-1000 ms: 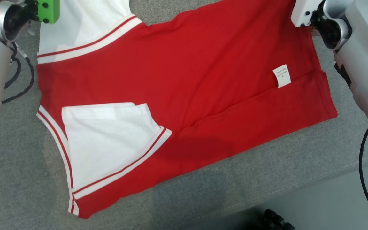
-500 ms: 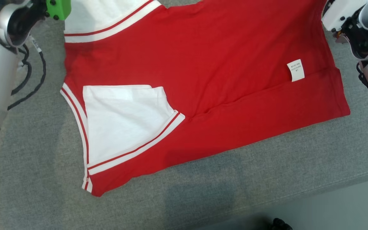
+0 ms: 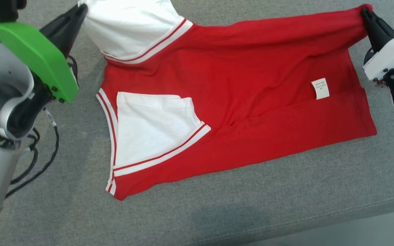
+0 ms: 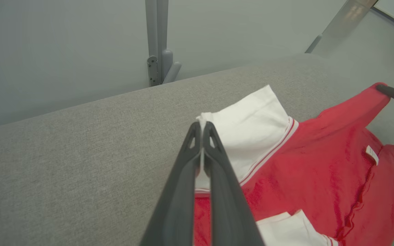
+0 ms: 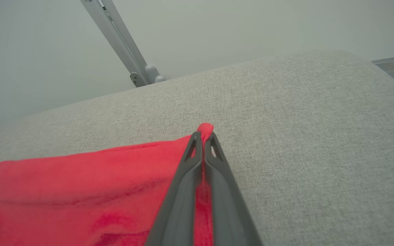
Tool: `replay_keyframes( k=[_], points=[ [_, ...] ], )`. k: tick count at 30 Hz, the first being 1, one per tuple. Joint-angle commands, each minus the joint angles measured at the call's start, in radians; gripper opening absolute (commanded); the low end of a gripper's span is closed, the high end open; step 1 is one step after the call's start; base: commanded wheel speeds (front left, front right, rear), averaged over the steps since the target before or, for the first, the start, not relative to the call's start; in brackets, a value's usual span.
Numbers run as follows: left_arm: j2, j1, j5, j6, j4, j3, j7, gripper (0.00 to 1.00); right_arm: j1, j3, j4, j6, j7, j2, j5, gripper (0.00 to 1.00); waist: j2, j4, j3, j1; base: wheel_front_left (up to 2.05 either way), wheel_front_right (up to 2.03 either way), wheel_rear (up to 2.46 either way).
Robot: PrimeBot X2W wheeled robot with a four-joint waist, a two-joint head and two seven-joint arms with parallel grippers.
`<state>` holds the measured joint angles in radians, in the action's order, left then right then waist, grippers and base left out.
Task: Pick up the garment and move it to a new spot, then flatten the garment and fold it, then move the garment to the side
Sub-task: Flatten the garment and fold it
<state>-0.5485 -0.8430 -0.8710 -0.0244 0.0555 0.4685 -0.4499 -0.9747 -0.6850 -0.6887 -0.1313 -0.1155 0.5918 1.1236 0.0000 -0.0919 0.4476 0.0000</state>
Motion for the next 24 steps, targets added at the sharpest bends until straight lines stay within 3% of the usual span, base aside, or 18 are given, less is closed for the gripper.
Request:
replay_keyframes(
  k=[1,12,24],
  points=[
    [-0.015,0.049,-0.008,0.015,-0.037,-0.006,0.005,0.00,0.029,-0.009,0.013,0.001,-0.014,0.015,0.015,0.00,0.0000,0.018,-0.022,0.0000,0.00,0.00,0.00],
    [-0.051,0.388,-0.052,0.135,-0.304,-0.021,0.054,0.00,0.160,-0.063,0.076,0.001,-0.081,0.101,0.083,0.00,0.0000,0.037,-0.048,0.0000,0.00,0.00,0.00],
    [-0.025,0.566,-0.097,0.182,-0.358,-0.038,0.129,0.00,0.223,-0.092,0.031,0.001,-0.127,0.092,0.123,0.00,0.0000,0.044,-0.037,0.0000,0.00,0.00,0.00]
  ],
)
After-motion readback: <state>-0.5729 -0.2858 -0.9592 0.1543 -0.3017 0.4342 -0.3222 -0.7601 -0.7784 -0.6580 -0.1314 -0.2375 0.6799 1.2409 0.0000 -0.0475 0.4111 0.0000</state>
